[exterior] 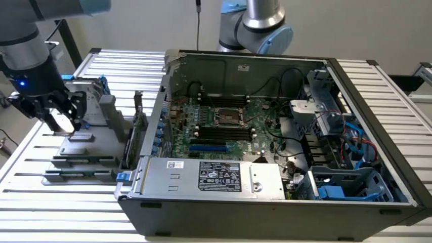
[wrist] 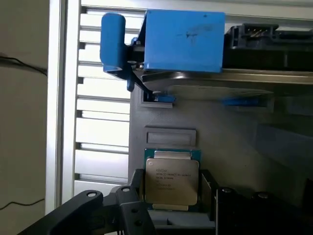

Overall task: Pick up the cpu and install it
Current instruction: 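Pick up the cpu and move it towards the insertion slot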

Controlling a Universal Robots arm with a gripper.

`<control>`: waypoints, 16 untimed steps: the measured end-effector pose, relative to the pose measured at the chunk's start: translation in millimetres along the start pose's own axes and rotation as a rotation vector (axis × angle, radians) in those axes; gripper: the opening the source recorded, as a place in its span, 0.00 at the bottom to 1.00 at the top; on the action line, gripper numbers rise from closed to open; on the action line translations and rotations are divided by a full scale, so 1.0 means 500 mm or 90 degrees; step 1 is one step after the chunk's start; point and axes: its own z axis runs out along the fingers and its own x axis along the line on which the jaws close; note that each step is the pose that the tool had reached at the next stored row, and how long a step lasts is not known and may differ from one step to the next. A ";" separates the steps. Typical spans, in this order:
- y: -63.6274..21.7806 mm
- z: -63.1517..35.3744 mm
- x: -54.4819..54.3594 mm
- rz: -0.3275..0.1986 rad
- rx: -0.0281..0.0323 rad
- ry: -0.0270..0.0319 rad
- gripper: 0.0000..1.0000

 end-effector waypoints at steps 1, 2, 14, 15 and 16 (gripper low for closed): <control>0.000 -0.009 0.000 0.000 0.0000 0.0002 0.55; 0.000 -0.018 -0.001 0.000 0.0000 0.0004 0.55; -0.005 -0.129 -0.045 0.000 -0.0003 0.0043 0.55; -0.006 -0.139 -0.053 0.000 -0.0003 0.0052 0.55; -0.007 -0.148 -0.062 0.000 -0.0004 0.0060 0.55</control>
